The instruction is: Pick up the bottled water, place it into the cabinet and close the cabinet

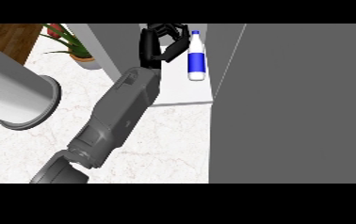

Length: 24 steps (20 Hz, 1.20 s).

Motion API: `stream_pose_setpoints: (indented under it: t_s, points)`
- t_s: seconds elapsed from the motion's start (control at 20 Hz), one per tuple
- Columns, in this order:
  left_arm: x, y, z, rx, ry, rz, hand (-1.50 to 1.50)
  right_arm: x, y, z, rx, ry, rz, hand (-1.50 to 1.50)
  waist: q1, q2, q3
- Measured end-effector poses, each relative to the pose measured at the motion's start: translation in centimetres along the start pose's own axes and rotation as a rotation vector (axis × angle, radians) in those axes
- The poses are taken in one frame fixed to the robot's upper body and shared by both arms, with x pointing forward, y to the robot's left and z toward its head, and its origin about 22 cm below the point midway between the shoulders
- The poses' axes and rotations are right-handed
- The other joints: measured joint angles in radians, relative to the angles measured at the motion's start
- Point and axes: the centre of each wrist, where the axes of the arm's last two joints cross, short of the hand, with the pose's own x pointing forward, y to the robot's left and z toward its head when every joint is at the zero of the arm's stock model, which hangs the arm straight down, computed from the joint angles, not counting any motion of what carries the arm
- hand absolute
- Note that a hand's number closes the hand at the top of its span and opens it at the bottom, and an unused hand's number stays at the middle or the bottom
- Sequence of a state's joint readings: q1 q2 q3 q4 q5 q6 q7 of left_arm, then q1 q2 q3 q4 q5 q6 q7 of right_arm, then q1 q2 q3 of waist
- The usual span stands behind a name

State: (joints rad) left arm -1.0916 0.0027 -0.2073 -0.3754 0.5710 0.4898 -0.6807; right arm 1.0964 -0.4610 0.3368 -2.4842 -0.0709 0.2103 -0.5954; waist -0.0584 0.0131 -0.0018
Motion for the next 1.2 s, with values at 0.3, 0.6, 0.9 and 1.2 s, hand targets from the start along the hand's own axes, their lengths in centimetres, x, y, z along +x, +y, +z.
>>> stream_pose_setpoints:
  t_s: [0.3,0.6,0.9,1.2]
  points:
    - [-0.3,-0.5,1.8,-0.078,0.021,0.111,1.5,0.0,0.7,-0.2,-0.01,0.001,-0.025,-1.5,0.012,-0.011,0.0]
    - [-0.9,-1.1,5.7,-0.221,0.09,0.293,-1.5,0.0,1.3,-0.3,-0.023,0.002,-0.04,-1.5,0.027,-0.02,0.0]
    - [-1.9,-0.7,12.2,-0.33,0.16,0.416,-1.5,0.0,2.1,-0.3,-0.067,0.013,-0.056,-1.5,0.063,-0.027,-0.001]
    - [-1.6,2.1,18.4,-0.291,0.181,0.438,-1.5,0.1,2.2,-0.3,-0.085,0.013,-0.038,-1.5,0.084,-0.03,0.0]
